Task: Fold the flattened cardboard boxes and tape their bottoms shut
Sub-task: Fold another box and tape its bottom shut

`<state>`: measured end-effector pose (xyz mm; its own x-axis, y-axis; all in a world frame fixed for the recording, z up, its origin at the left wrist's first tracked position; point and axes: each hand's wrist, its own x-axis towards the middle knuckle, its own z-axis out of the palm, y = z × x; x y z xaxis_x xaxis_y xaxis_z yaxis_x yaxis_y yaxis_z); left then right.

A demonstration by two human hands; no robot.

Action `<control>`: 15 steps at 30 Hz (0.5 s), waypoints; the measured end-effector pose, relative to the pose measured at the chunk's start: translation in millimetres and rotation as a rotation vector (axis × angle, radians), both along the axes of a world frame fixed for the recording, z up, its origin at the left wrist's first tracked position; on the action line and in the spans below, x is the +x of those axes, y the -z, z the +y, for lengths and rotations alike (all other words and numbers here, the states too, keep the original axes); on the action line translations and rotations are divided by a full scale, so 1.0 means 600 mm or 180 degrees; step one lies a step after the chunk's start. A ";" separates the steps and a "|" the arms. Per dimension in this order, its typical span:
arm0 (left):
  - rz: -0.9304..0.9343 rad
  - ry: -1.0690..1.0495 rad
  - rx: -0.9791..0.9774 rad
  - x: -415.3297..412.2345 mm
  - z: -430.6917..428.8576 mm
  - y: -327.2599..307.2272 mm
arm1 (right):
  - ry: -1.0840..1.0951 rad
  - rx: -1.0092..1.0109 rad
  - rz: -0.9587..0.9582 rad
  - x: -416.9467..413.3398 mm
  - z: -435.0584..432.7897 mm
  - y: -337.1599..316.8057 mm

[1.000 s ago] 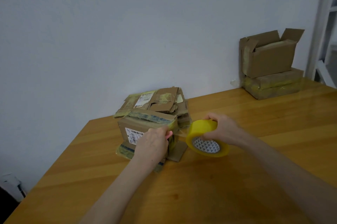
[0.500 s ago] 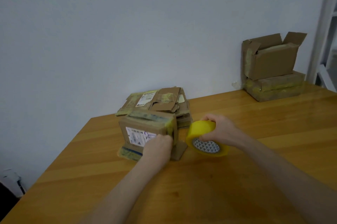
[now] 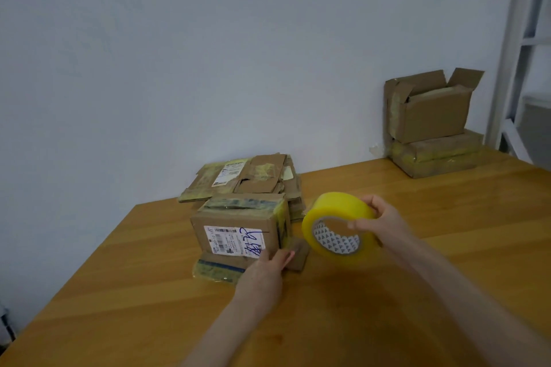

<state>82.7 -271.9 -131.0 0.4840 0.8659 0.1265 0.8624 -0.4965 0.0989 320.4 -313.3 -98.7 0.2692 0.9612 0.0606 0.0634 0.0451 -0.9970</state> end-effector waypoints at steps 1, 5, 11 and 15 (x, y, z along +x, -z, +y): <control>0.0170 -0.0012 0.0147 0.005 -0.001 -0.005 | 0.0021 0.0063 0.0106 0.006 -0.005 0.003; -0.1016 0.0158 0.0433 0.040 -0.003 -0.083 | -0.0003 0.0290 0.0424 0.030 -0.024 0.005; -0.2311 -0.0079 -0.1303 0.126 0.032 -0.145 | -0.0005 0.0447 -0.0005 0.034 -0.048 -0.004; -0.2574 -0.0023 -0.1291 0.161 0.040 -0.140 | 0.0208 0.0381 -0.0221 0.049 -0.062 -0.002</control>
<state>179.5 -247.7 -47.0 0.3743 0.9208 0.1101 0.4566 -0.2863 0.8423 349.5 -350.5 -97.5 0.3220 0.9265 0.1945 0.1388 0.1571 -0.9778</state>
